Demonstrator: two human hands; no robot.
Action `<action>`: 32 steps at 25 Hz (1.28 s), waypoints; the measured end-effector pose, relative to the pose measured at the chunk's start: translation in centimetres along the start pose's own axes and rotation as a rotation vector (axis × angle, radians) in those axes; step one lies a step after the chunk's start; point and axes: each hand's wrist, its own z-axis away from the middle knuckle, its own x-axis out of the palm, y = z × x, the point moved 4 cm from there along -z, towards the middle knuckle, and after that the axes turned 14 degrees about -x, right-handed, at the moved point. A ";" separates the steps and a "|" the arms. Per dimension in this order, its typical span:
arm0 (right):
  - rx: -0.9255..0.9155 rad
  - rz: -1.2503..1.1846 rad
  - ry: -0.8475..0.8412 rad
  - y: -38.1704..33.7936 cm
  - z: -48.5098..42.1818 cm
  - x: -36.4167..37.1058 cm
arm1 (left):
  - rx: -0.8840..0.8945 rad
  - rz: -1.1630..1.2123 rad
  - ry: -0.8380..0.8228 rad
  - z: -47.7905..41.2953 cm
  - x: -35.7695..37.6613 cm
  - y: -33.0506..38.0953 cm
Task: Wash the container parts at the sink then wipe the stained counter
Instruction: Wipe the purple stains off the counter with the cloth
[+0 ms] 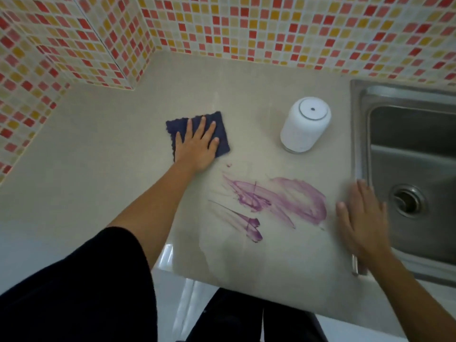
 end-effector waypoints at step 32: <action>-0.016 0.118 -0.064 1.2 -2.4 1.1 | 0.423 0.065 0.153 11.0 3.2 -2.4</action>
